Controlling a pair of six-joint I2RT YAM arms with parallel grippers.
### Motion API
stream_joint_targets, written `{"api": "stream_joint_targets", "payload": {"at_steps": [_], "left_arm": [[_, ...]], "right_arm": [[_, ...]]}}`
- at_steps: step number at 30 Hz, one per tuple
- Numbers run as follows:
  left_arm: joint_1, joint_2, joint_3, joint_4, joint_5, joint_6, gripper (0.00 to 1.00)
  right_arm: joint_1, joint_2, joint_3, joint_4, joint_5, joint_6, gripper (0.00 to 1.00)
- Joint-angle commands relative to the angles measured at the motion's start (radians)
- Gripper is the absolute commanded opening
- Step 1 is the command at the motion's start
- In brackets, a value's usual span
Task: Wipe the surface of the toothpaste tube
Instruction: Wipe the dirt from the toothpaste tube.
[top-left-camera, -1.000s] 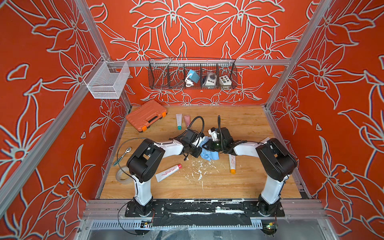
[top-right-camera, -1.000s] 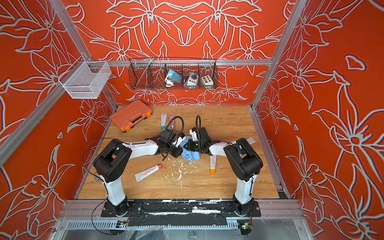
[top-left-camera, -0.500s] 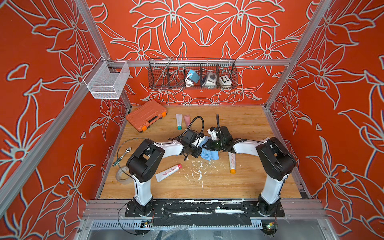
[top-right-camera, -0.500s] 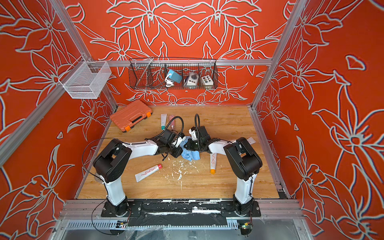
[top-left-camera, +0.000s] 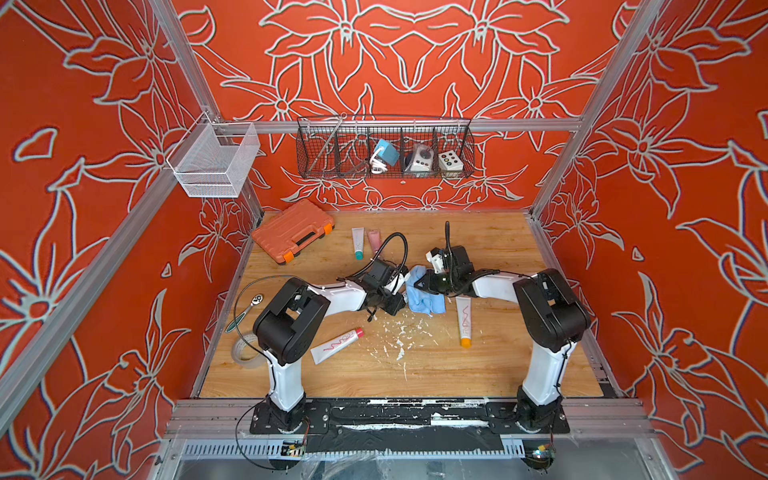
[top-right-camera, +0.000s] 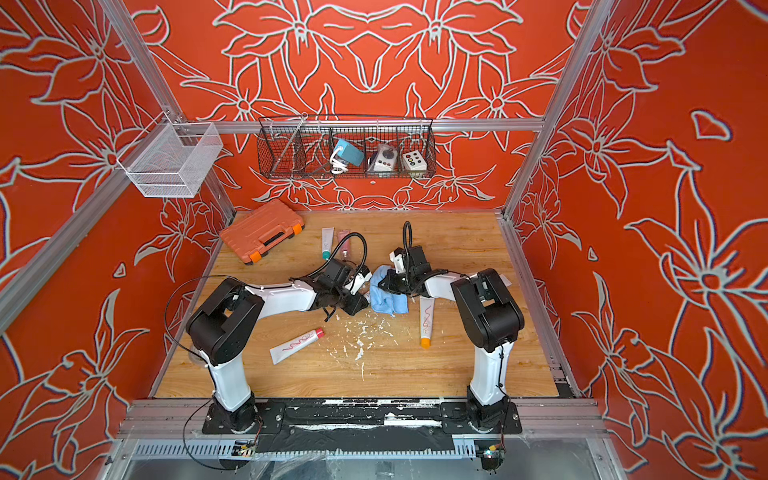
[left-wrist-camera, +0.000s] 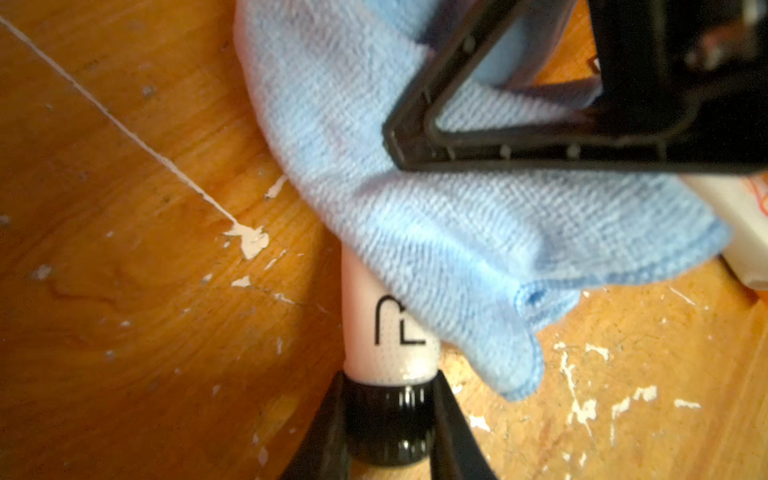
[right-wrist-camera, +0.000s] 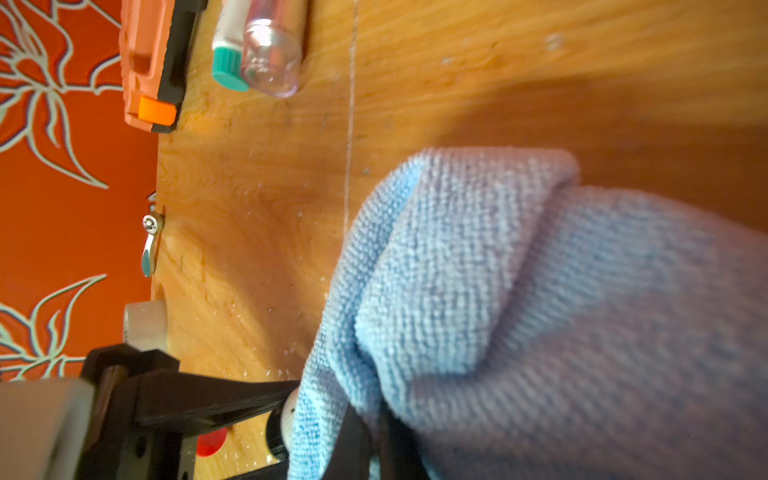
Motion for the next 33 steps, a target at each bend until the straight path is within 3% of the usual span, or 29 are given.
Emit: {"api": "stream_joint_targets", "payload": {"at_steps": [1, 13, 33], "left_arm": [[0.008, -0.037, -0.007, 0.009, 0.022, 0.009, 0.14], [0.007, -0.035, -0.005, 0.008, 0.016, 0.009, 0.14], [0.008, -0.020, 0.007, 0.003, 0.007, 0.003, 0.14]], "right_arm": [[-0.039, 0.066, 0.018, -0.155, 0.109, -0.050, 0.00], [-0.078, 0.093, 0.077, -0.213, 0.128, -0.108, 0.00], [-0.019, 0.030, -0.033, -0.153, 0.067, -0.081, 0.00]]}}
